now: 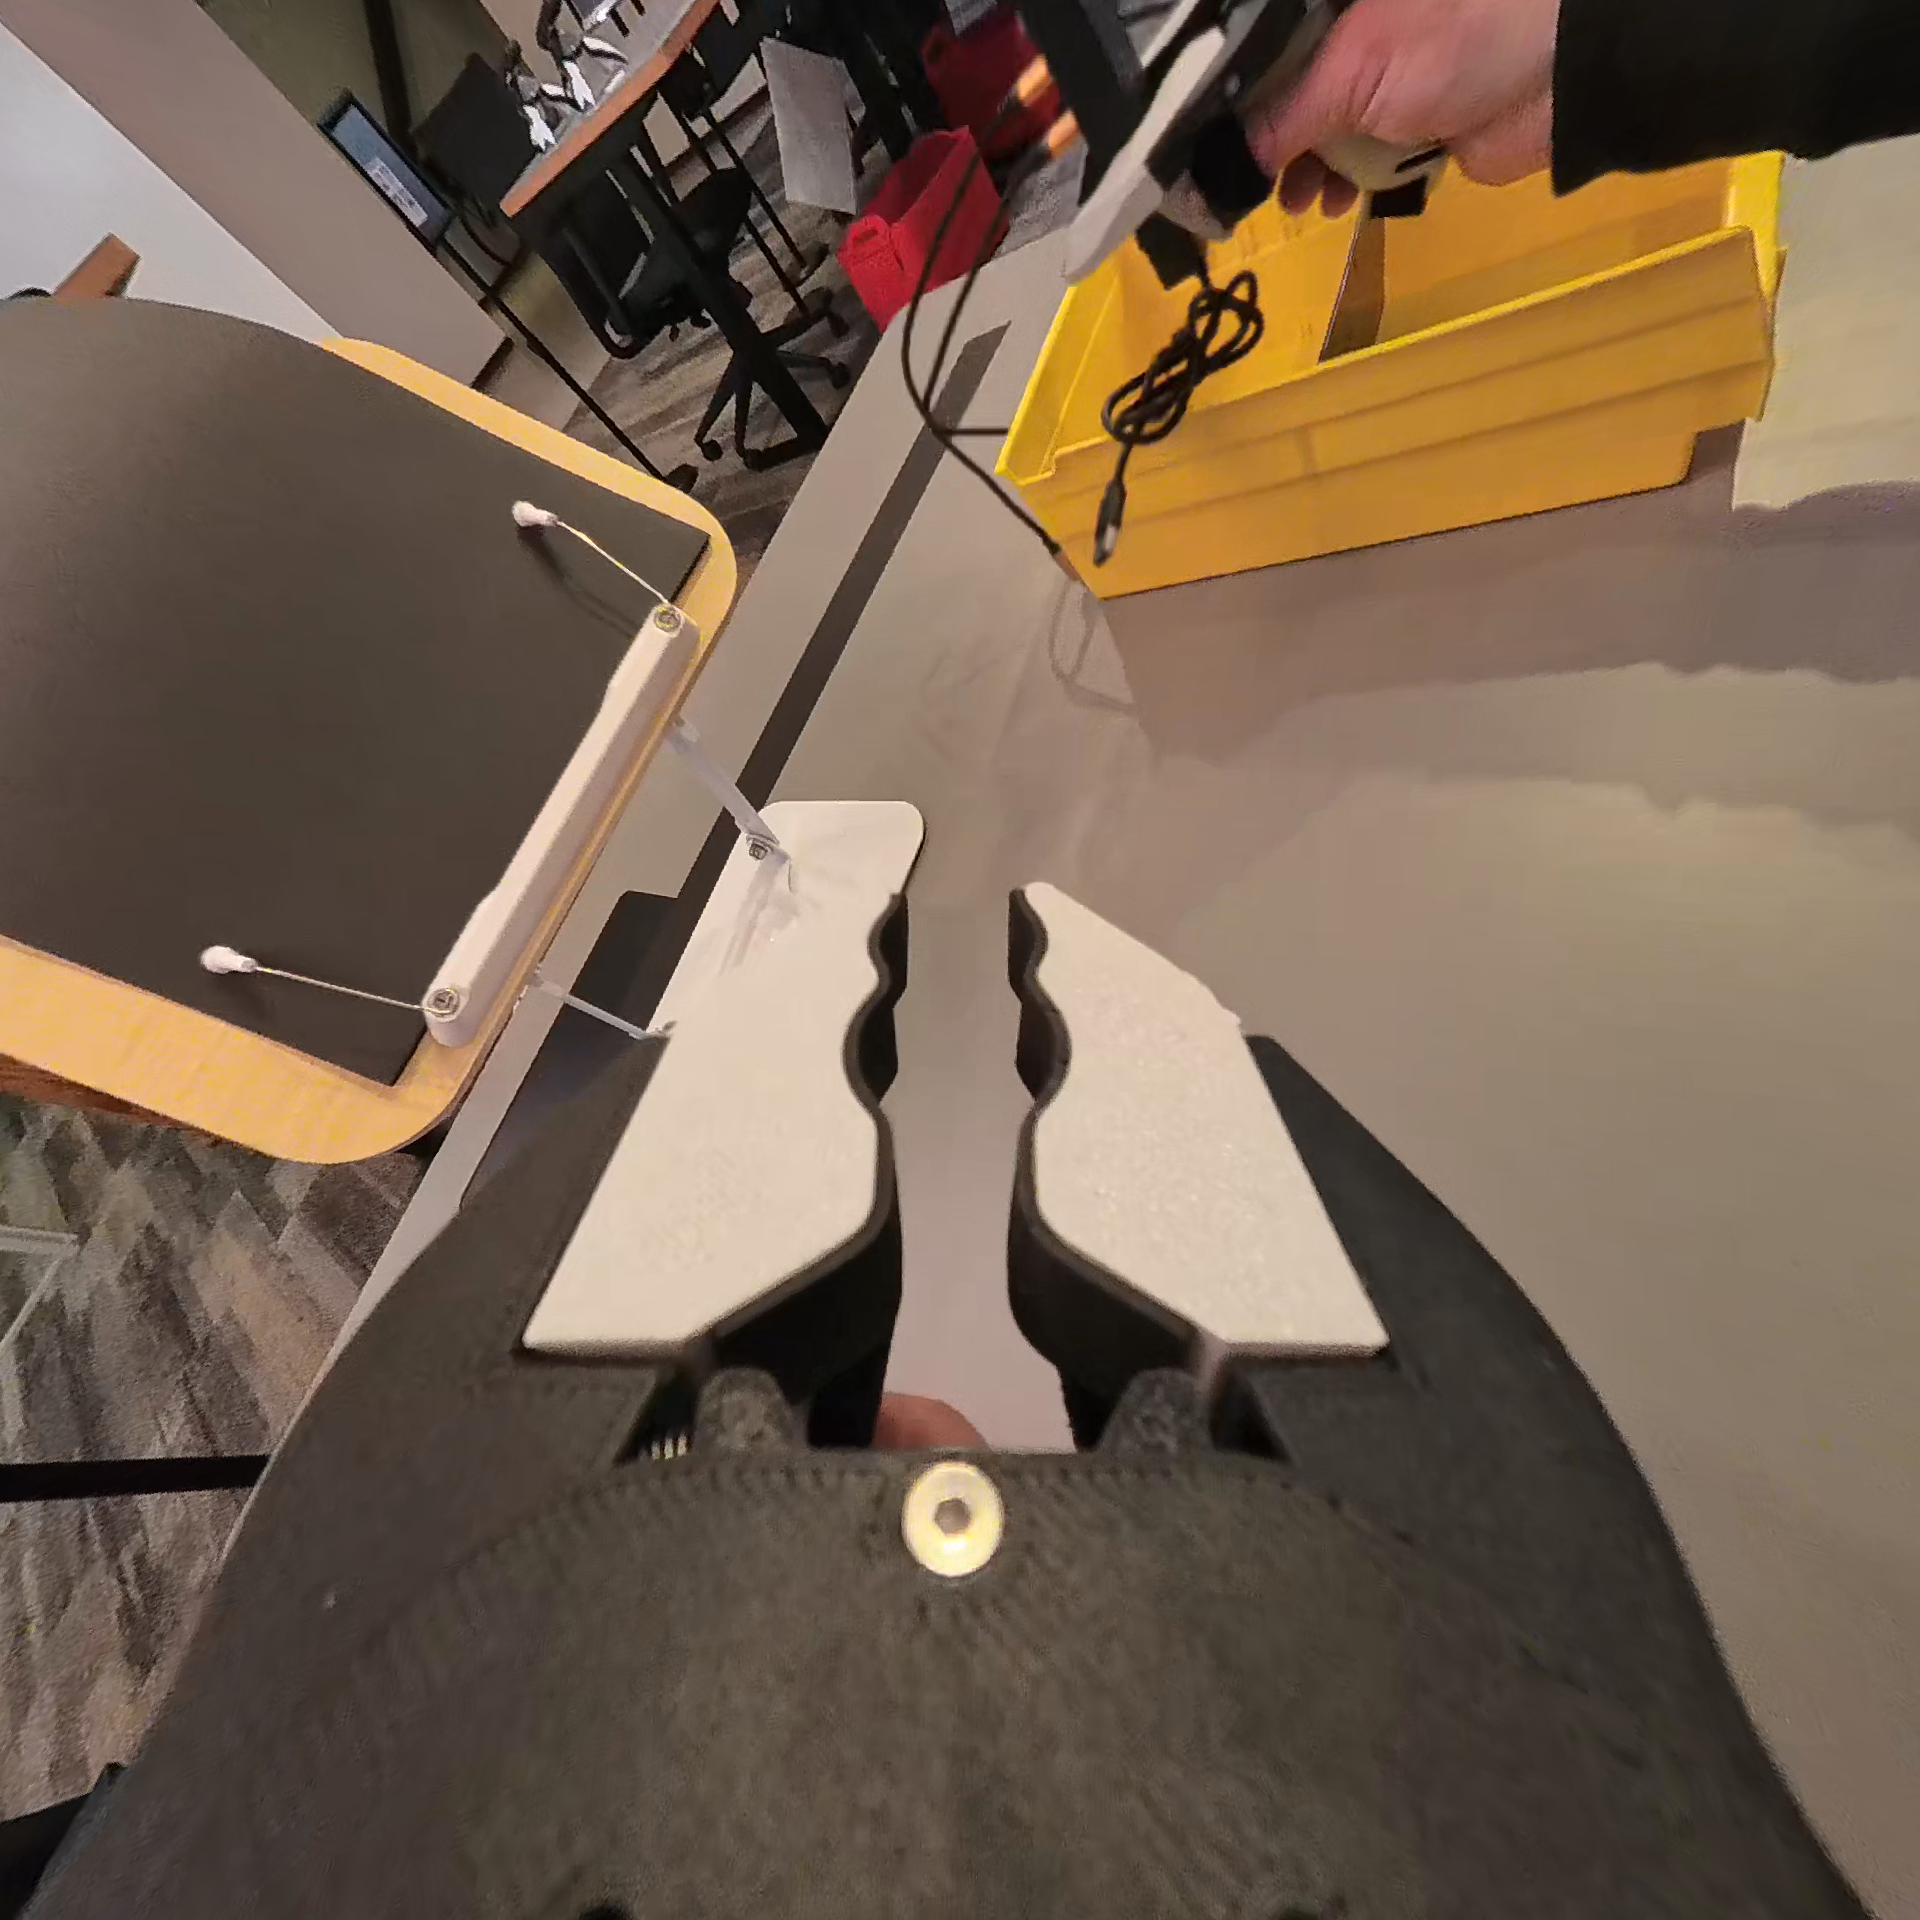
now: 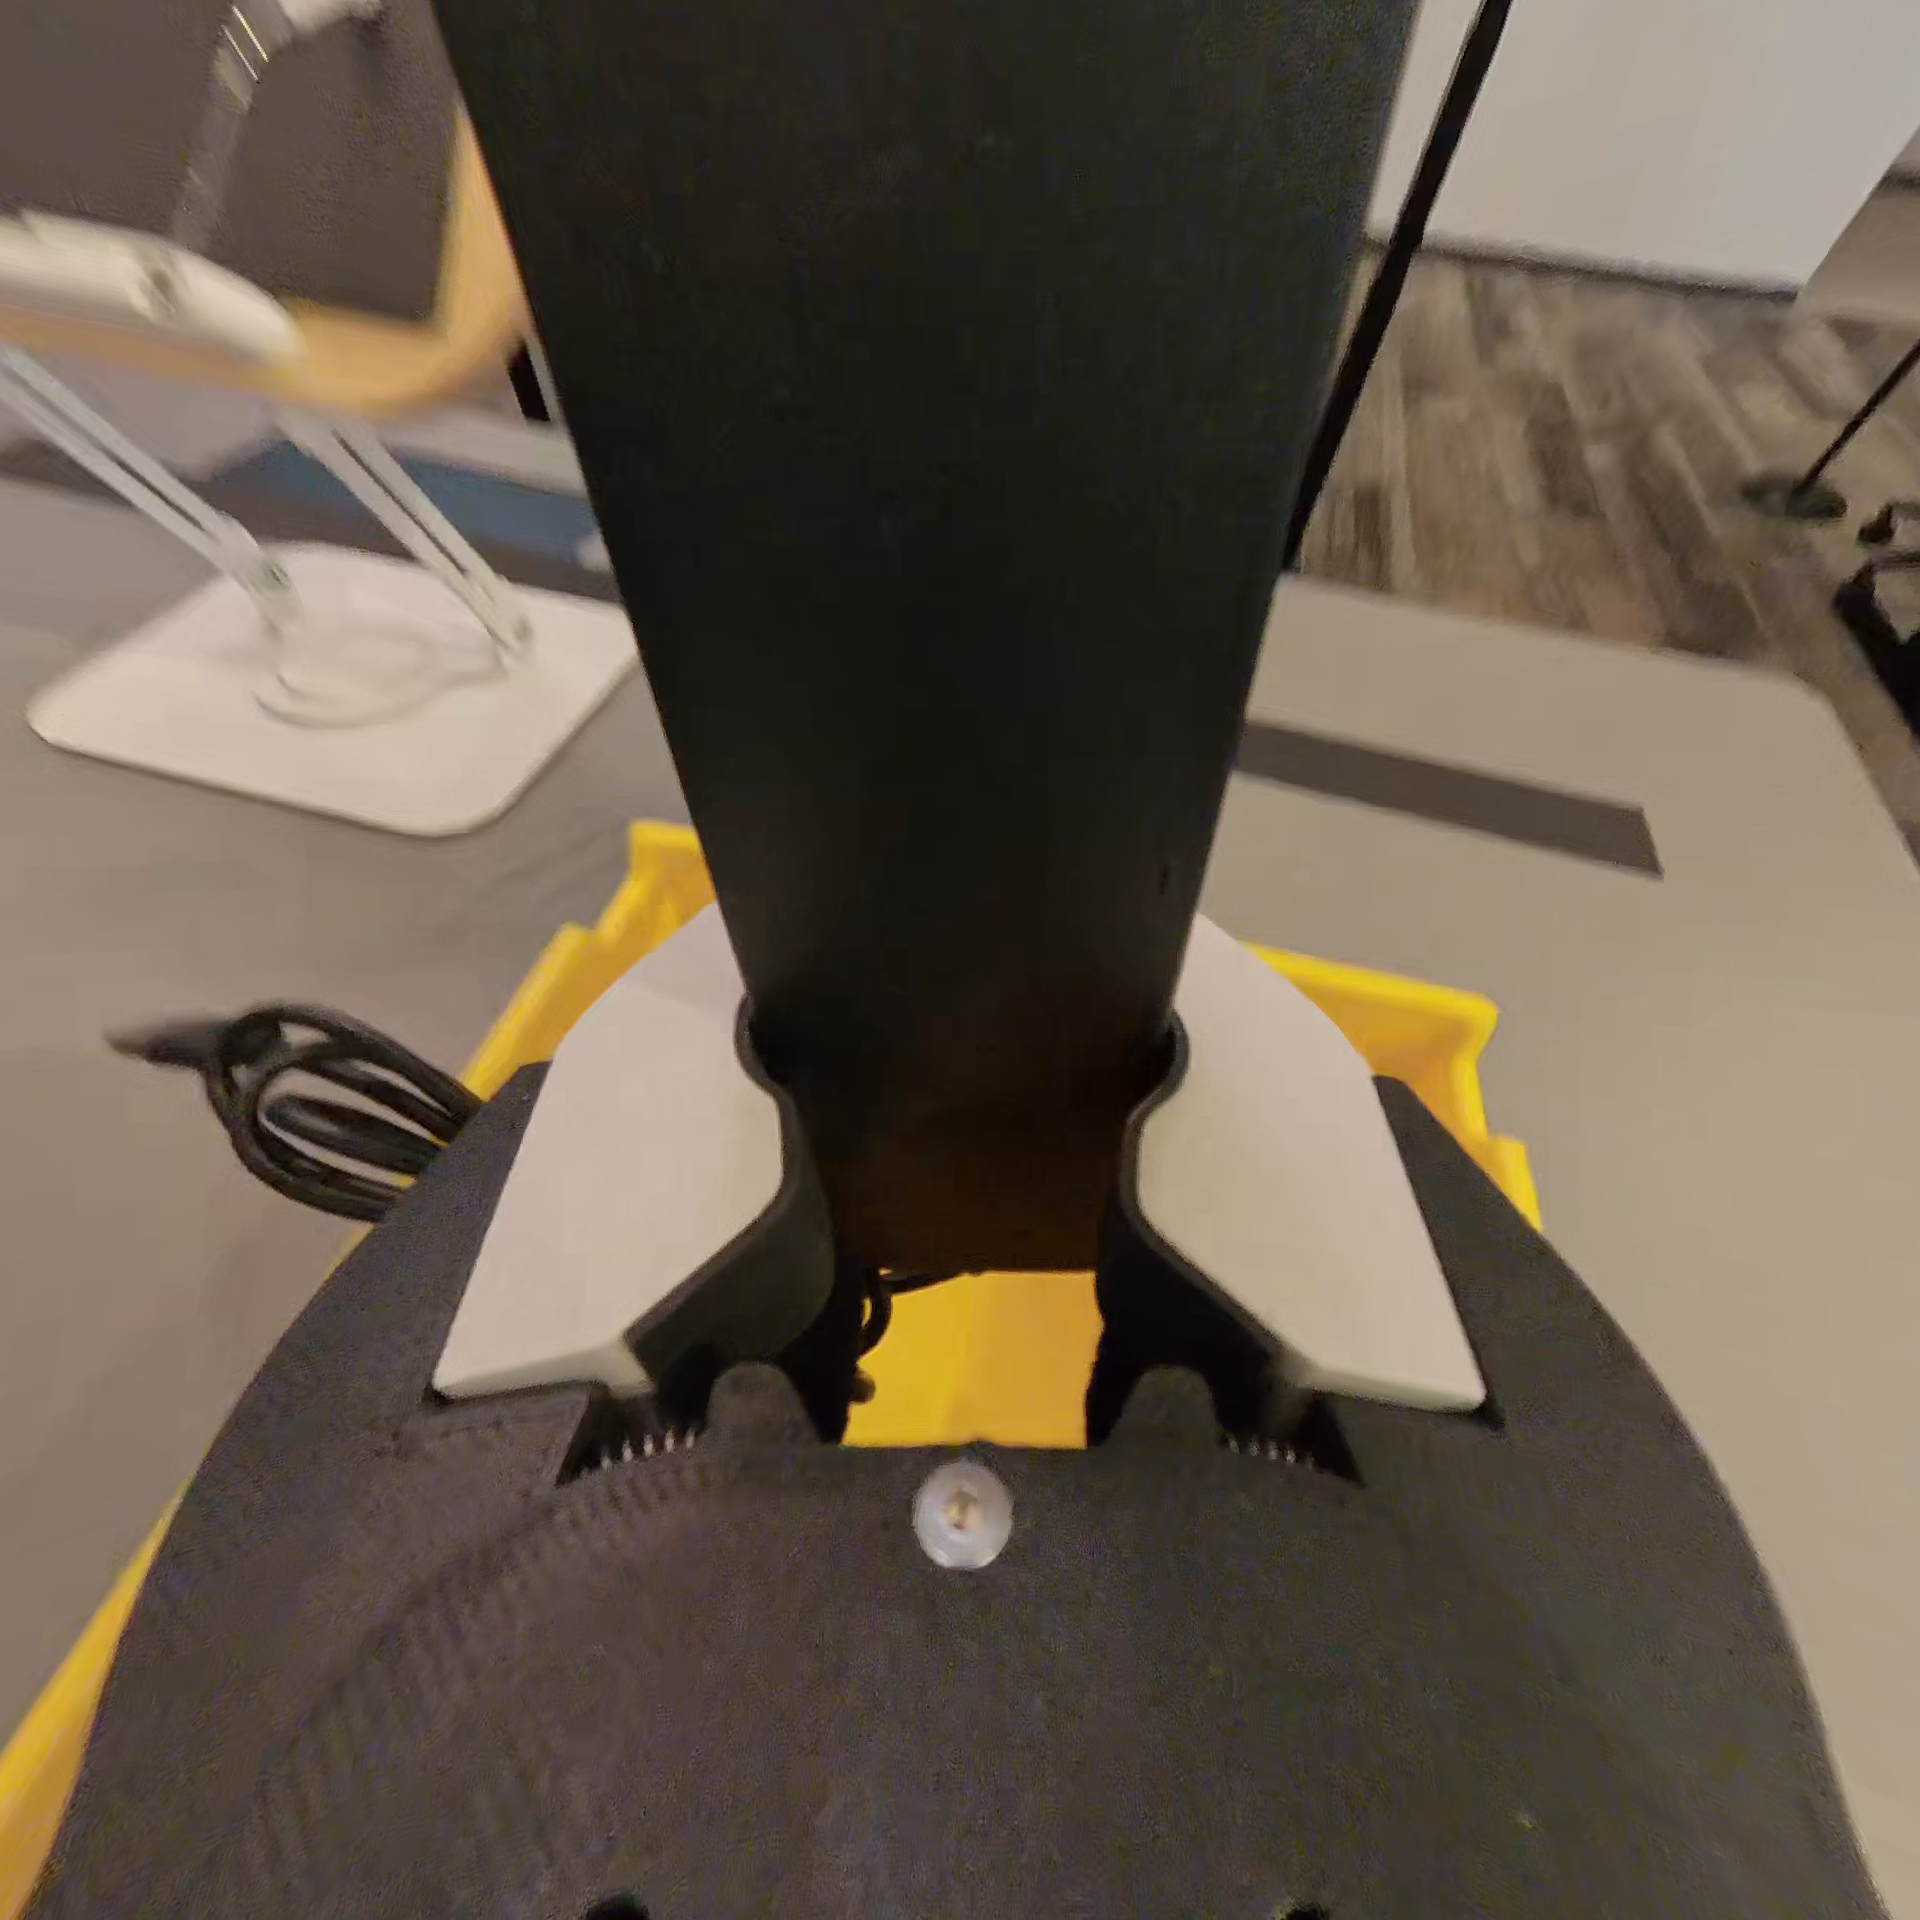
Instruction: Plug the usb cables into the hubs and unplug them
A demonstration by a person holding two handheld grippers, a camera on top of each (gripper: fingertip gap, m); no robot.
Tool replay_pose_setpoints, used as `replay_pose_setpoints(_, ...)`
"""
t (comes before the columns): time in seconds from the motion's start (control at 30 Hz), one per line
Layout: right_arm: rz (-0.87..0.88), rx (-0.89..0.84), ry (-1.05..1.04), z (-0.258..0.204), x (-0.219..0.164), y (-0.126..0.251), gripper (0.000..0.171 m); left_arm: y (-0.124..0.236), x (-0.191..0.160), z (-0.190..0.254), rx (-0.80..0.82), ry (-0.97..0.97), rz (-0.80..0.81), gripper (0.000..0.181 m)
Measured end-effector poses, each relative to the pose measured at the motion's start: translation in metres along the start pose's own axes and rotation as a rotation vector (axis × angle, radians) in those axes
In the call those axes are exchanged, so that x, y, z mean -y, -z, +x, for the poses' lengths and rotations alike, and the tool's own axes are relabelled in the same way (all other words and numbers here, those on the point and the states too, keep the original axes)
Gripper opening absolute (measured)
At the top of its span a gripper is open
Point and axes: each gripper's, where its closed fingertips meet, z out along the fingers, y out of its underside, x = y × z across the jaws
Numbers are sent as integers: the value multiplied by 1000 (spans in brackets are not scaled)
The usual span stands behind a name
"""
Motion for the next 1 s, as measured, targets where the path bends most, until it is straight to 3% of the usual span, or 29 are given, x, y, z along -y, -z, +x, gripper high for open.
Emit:
replay_pose_setpoints(0.03, -55, -13, 11, 2, -12, -3, 64, -1, -1, 1, -4, 1, -2, 18)
replay_pose_setpoints(0.27, -393, -36, 223, 11, -70, -12, 64, -5, -9, 6, -17, -29, -33, 19)
replay_pose_setpoints(0.47, -467, -113, 541, 22, -60, -9, 65, -6, -10, 9, -21, -43, -41, 19)
replay_pose_setpoints(0.57, -457, -145, 620, 25, -45, -4, 64, -6, -12, 9, -19, -54, -50, 19)
replay_pose_setpoints(0.7, -344, -138, 560, 29, -16, 6, 64, -5, -12, 9, -18, -55, -49, 19)
replay_pose_setpoints(0.83, -254, -228, 694, 45, 15, 19, 64, -7, -13, 10, -22, -54, -50, 19)
replay_pose_setpoints(1.0, -323, -265, 809, 66, -14, 10, 64, -8, -16, 12, -21, -75, -66, 19)
